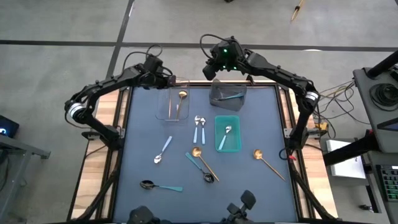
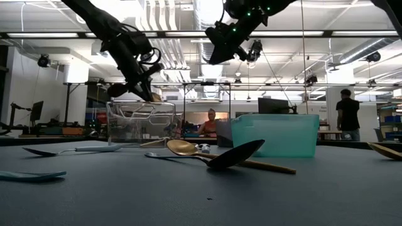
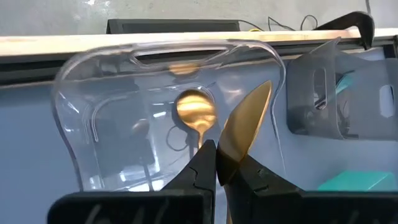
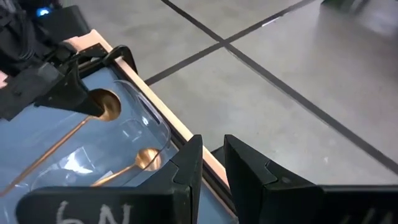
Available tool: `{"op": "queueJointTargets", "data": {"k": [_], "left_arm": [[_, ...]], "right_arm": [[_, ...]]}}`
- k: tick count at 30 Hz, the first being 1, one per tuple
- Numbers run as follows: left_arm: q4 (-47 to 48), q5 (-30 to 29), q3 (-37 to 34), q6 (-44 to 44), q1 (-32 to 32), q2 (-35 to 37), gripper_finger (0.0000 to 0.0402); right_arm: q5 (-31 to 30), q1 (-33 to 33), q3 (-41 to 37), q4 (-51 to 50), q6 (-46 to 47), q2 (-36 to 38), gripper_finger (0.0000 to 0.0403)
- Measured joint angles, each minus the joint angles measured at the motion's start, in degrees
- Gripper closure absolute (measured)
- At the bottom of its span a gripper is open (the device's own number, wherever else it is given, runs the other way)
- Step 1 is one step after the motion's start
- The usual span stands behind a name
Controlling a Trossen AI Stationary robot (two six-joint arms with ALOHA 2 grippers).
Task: Sort silverware by color (type)
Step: Put the gold spoon into the transparent bin
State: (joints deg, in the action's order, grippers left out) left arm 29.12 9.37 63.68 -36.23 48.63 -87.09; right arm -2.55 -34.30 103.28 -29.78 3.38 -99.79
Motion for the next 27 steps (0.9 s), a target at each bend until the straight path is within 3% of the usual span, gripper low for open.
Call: {"op": "queueJointTargets", "data": {"k": [12, 27], "left_arm": [[0.0, -7.4, 0.0, 1.1, -2.4, 0.0, 0.0401], [-2.1, -9.5, -1.8, 2.6, -3.1, 0.0, 0.0398]], "right_arm": [[-0.5, 0.0, 0.2, 0.0, 1.6, -0.6, 0.0344], [-0.5, 0.0, 0.2, 0.0, 3.7, -0.6, 0.0344]]}}
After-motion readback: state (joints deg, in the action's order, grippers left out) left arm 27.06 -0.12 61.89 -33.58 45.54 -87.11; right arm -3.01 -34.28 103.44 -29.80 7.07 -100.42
